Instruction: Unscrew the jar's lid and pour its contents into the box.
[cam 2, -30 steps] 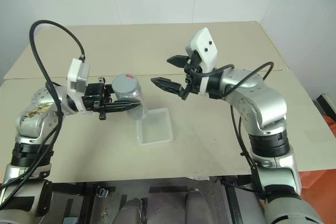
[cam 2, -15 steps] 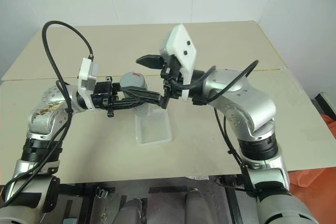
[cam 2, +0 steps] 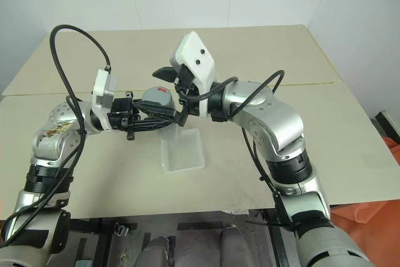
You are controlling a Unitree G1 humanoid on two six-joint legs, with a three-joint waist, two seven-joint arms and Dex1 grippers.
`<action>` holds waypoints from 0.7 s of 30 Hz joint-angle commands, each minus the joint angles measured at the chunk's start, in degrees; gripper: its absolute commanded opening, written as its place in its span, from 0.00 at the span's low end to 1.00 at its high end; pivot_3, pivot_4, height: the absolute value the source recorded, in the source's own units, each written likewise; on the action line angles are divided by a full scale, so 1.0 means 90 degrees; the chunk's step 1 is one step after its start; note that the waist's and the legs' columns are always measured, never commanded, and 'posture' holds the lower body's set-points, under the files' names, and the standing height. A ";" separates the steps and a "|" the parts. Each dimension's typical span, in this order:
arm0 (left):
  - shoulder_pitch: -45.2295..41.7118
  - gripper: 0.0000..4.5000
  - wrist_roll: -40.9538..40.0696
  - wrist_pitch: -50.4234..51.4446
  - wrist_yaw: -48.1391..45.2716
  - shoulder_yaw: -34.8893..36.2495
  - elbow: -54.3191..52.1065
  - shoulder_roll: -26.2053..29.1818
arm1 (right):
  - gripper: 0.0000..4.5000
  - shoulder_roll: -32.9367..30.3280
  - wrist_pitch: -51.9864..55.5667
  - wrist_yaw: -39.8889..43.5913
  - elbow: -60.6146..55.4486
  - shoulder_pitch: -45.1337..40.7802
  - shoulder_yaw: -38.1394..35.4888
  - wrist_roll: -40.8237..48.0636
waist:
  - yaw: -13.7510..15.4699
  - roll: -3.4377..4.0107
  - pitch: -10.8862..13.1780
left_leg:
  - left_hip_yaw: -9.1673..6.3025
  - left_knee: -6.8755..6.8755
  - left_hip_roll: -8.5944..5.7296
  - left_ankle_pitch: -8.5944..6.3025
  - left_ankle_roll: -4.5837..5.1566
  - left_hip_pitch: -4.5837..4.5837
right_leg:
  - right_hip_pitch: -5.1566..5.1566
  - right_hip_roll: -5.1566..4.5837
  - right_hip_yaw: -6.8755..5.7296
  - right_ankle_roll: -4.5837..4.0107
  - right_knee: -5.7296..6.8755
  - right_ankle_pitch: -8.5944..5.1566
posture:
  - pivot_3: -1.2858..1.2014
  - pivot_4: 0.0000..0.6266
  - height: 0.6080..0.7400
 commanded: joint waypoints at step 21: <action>0.0115 0.43 -0.0237 0.0094 0.0028 0.0166 -0.0484 0.0183 | 0.99 -0.0755 0.0009 -0.0047 -0.0261 0.0417 -0.0512 0.0009 | 0.0004 0.0000 0.0000 | 0.0000 0.0000 0.0000 0.0000 0.0000 -0.0001 | 0.0000 0.0000 0.0000 0.0000 -0.0002 0.0000 | 0.52 0.24 1.00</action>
